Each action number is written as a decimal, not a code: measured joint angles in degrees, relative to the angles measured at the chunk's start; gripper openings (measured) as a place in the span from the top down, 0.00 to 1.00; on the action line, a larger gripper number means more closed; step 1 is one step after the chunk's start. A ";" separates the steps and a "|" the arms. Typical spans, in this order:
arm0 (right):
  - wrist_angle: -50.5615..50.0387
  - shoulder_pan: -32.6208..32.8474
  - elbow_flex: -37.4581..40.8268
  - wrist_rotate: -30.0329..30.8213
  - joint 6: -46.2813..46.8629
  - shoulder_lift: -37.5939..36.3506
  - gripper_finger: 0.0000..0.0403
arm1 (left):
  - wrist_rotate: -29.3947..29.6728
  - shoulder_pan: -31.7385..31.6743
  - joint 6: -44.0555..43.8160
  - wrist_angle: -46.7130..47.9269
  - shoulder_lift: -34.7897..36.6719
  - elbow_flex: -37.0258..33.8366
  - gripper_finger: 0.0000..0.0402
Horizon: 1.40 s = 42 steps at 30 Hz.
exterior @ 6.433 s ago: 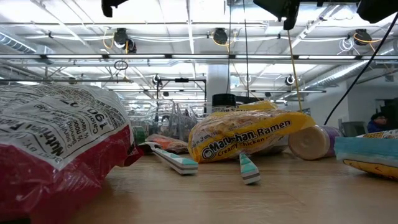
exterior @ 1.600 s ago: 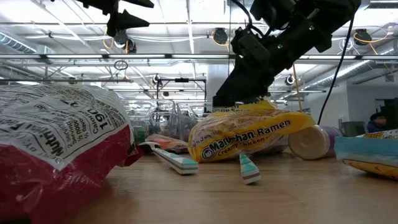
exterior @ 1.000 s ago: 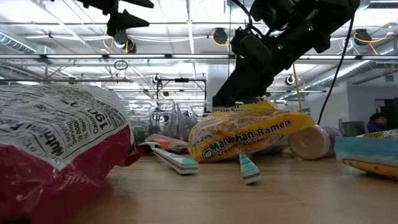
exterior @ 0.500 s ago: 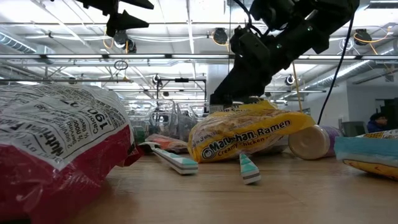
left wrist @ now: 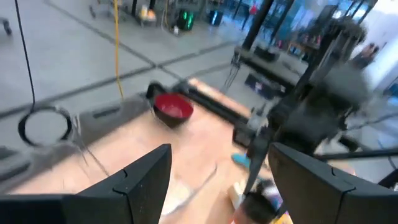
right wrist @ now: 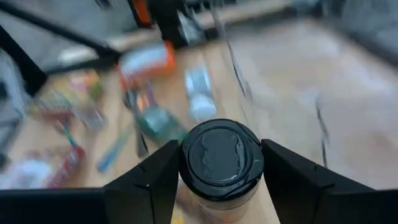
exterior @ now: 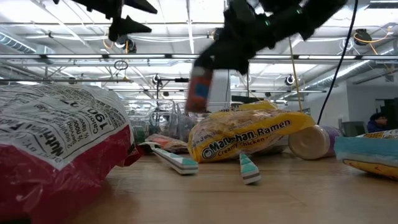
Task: Pick & Place Food Item
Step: Put the orange spice bottle into the left transparent bin
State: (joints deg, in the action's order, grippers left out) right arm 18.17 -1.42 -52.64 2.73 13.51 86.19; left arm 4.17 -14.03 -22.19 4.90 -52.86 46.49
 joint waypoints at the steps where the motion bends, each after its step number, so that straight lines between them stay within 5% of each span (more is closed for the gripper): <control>1: 0.11 -0.14 -1.31 -0.08 -0.67 -0.03 0.53 | -0.42 0.22 -0.43 -0.06 -0.76 -0.01 0.32; 14: -7.28 -2.82 -11.30 -3.52 -4.16 -0.90 0.53 | -9.12 5.48 -0.68 -13.79 -14.43 -0.01 0.32; 42: 0.84 -3.56 -11.31 -8.96 2.29 -2.21 0.53 | -7.11 9.27 8.71 -9.50 -15.43 0.00 0.32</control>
State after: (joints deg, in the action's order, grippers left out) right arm 19.01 -4.97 -63.95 -6.23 15.80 83.99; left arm -2.94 -4.75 -13.48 -4.60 -68.29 46.49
